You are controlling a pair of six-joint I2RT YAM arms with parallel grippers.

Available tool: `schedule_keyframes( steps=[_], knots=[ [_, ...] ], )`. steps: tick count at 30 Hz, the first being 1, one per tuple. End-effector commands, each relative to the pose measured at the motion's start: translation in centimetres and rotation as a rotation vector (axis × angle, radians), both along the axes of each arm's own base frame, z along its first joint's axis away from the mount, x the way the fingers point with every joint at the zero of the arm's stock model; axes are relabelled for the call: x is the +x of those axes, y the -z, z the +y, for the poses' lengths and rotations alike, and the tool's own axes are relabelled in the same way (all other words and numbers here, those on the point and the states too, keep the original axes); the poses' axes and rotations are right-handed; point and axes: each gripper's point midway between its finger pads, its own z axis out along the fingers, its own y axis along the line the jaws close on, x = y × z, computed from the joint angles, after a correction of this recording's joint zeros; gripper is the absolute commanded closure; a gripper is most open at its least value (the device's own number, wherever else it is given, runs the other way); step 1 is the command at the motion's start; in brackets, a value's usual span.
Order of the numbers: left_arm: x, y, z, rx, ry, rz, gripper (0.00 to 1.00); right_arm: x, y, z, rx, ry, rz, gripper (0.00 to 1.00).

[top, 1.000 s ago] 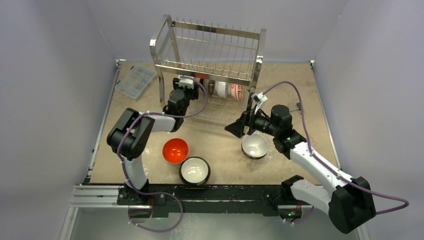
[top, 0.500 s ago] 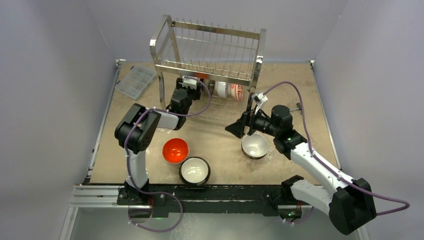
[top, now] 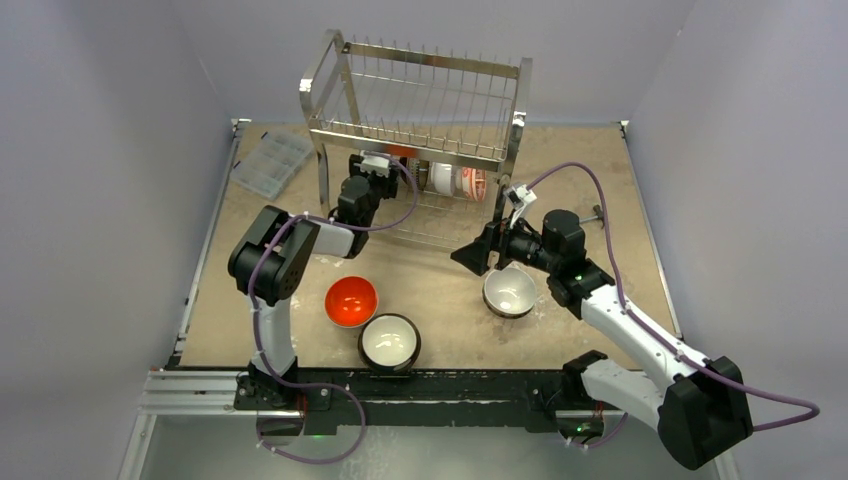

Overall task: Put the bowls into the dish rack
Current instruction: Place the bowl in the dish rack.

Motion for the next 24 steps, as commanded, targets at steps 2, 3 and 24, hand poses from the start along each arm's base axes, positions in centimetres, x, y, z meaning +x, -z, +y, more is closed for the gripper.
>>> schedule_keyframes(
  steps=[2, 3, 24],
  knots=[
    [1.0, -4.1, -0.5, -0.071, 0.033, -0.118, 0.66, 0.4, -2.7, 0.2, 0.025, -0.002, -0.072, 0.01],
    [1.0, -4.1, -0.6, -0.078, 0.033, -0.117, 0.61, 0.4, -2.6, 0.2, 0.024, -0.003, -0.072, 0.01],
    [-0.1, -5.1, 1.9, -0.114, -0.078, -0.104, 0.13, 0.2, -2.7, 0.2, 0.027, -0.005, -0.072, 0.01]
  ],
)
